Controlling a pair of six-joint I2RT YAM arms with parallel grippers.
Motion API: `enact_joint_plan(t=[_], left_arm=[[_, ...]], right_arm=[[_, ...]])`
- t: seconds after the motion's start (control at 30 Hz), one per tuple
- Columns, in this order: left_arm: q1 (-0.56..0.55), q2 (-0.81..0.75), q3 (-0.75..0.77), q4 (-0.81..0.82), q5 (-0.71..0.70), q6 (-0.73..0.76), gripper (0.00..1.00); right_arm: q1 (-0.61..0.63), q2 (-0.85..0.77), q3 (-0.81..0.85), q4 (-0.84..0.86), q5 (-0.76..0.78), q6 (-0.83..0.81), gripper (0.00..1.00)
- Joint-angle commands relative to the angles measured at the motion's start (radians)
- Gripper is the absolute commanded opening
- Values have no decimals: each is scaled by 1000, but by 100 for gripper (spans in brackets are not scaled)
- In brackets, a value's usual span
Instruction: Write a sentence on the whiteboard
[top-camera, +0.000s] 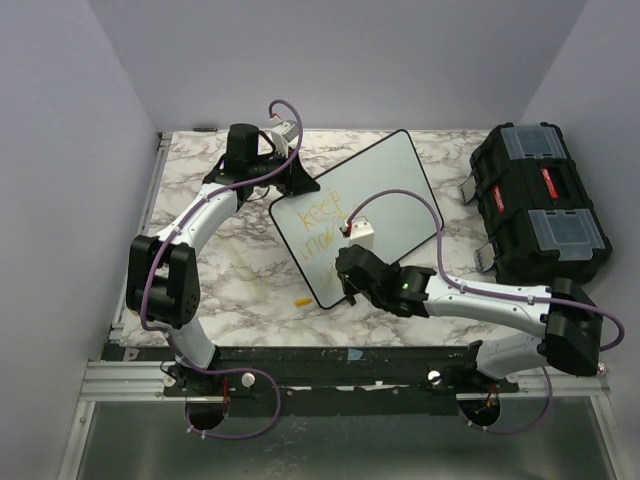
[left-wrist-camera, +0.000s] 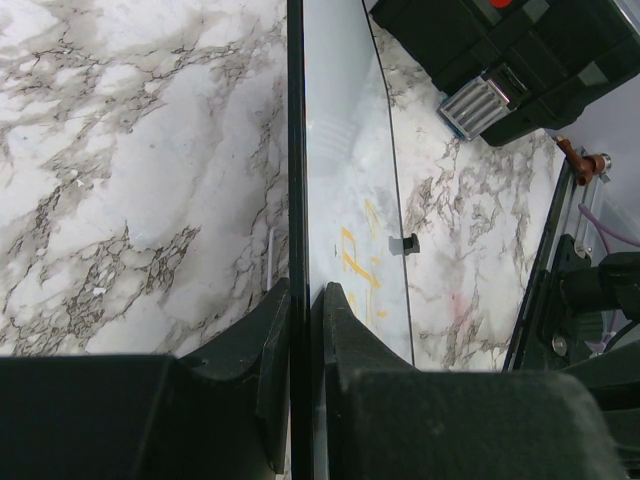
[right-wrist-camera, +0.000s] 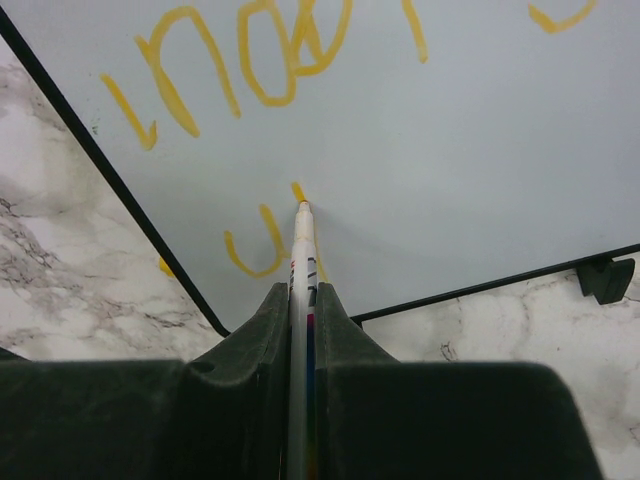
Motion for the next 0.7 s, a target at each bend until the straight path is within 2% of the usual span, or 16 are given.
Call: enact_joint_plan(t=[0.0,0.67], left_arm=[[-39,24,-20,-62,37,104,0],[-39,23,-21,-62,37,106,0]], right_arm=[[-7,21,39,30,57,-17,1],[-7,52,20,-10,91,2,1]])
